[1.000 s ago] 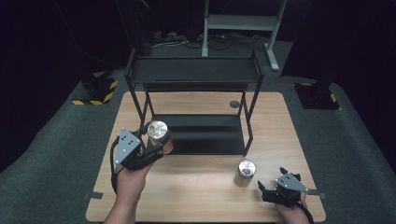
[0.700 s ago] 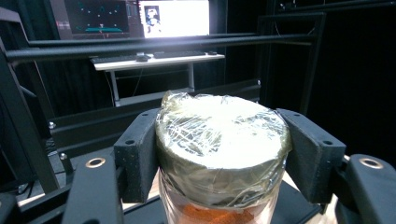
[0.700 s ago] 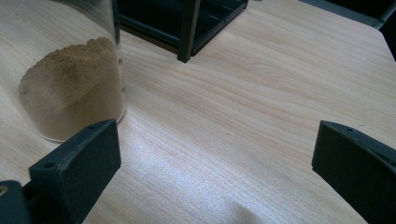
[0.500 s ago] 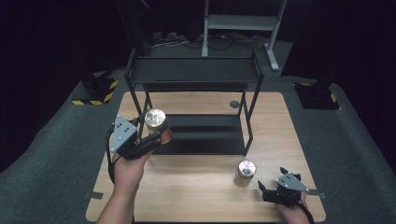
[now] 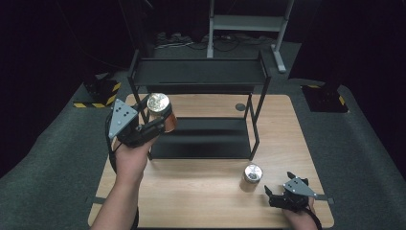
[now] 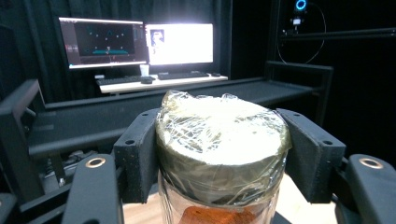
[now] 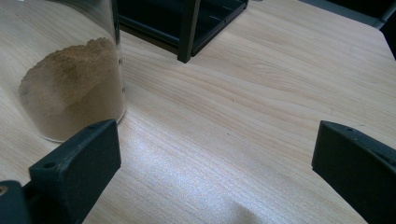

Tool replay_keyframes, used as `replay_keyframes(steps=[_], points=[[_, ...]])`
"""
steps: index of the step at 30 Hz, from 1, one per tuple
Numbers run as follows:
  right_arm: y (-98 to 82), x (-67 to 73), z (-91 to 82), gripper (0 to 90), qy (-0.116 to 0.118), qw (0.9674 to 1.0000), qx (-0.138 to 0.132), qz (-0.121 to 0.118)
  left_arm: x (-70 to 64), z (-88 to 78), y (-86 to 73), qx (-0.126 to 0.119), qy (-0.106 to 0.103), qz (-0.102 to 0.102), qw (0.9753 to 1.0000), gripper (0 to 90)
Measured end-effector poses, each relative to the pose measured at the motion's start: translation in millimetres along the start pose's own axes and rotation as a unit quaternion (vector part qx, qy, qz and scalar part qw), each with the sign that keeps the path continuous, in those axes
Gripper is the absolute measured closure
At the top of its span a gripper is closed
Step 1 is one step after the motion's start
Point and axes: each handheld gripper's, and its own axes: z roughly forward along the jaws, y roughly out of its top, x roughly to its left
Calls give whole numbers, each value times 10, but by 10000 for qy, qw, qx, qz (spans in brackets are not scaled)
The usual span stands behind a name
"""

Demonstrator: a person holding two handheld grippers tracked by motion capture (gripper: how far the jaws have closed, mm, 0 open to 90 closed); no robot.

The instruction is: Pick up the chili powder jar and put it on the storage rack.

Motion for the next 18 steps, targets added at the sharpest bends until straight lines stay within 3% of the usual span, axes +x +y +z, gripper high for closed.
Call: replay_keyframes(steps=[6, 18], points=[[-5, -10, -1, 1, 2, 10000, -12, 21, 17, 114, 173, -89, 43, 30, 9999, 347], [-11, -15, -3, 1, 2, 10000, -26, 43, 27, 316, 329, -198, 79, 44, 9998, 346]])
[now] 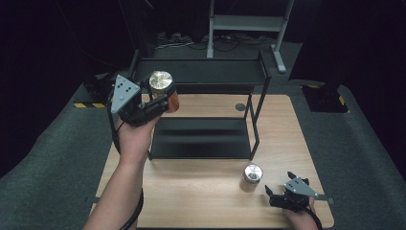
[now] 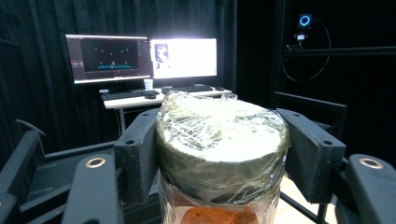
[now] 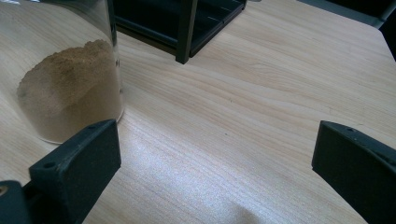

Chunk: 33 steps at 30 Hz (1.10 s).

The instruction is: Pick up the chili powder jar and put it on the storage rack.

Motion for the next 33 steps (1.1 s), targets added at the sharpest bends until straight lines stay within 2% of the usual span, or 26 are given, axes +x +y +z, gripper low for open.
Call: replay_keyframes(steps=[19, 33], points=[[-2, -9, -1, 2, 22, 10000, -6, 8, -7, 329, 207, -100, 151, 52, 9998, 346], [-6, -20, -3, 2, 42, 10000, -16, 37, 16, 553, 257, 5, 313, 104, 9995, 346]])
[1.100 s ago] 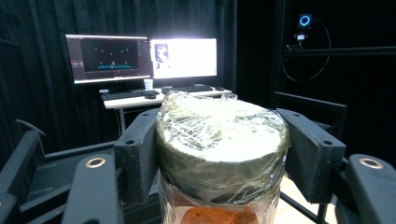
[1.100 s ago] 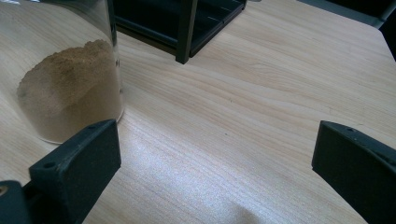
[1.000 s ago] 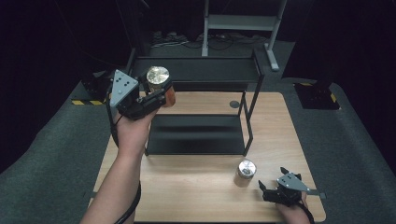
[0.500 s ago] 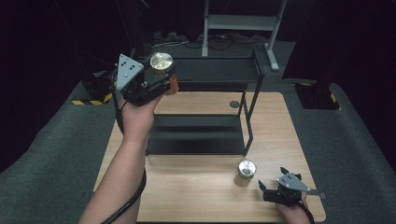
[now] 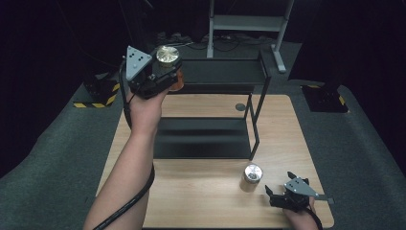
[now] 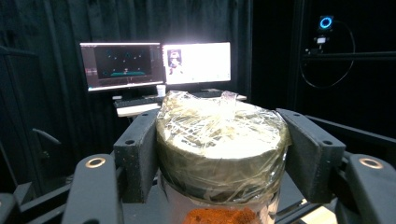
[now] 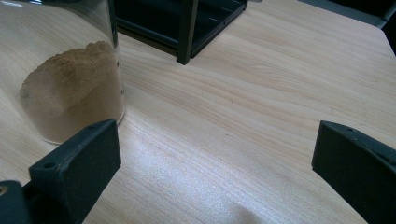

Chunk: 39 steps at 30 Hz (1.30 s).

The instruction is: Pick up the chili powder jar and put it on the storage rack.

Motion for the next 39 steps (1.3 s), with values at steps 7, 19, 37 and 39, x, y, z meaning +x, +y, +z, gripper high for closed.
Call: replay_keyframes(steps=[7, 19, 37, 39], points=[[-5, -8, -2, 2, 8, 10000, -13, 31, 30, 103, 14, 31, 84, -61, 9999, 346], [-4, -20, -4, 2, 34, 10000, -8, 46, 15, 289, 38, 89, 183, -13, 9998, 347], [-10, -25, -7, 2, 38, 10000, -25, 65, 40, 404, 15, 168, 307, -75, 9994, 346], [-12, -29, -6, 2, 38, 10000, -29, 69, 44, 416, 12, 184, 312, -81, 9993, 346]])
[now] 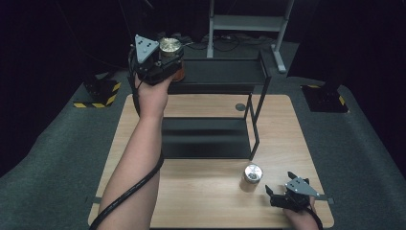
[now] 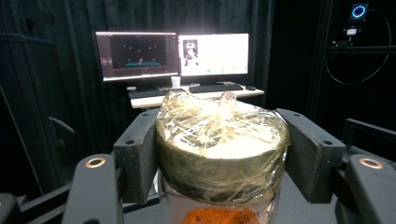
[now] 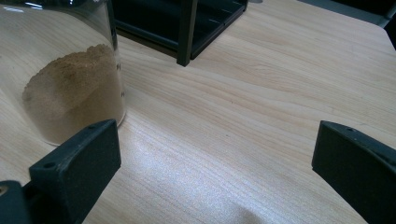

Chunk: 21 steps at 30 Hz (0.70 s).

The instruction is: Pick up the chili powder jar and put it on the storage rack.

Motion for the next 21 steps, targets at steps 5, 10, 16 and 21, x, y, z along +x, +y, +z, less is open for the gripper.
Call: replay_keyframes(steps=[5, 10, 16, 21], points=[[1, -1, 0, 2, 3, 10000, 1, -2, -2, 15, -5, 22, 5, 2, 10000, 346], [-2, -3, 0, 2, 6, 10000, -5, 4, 6, 34, -36, 33, -43, 23, 10000, 346], [-2, -6, 0, 2, 8, 10000, -4, 11, 5, 42, -37, 42, -46, 13, 10000, 345], [-2, -6, 0, 1, 10, 10000, -4, 8, 34, 59, -38, 62, -95, -79, 9999, 342]])
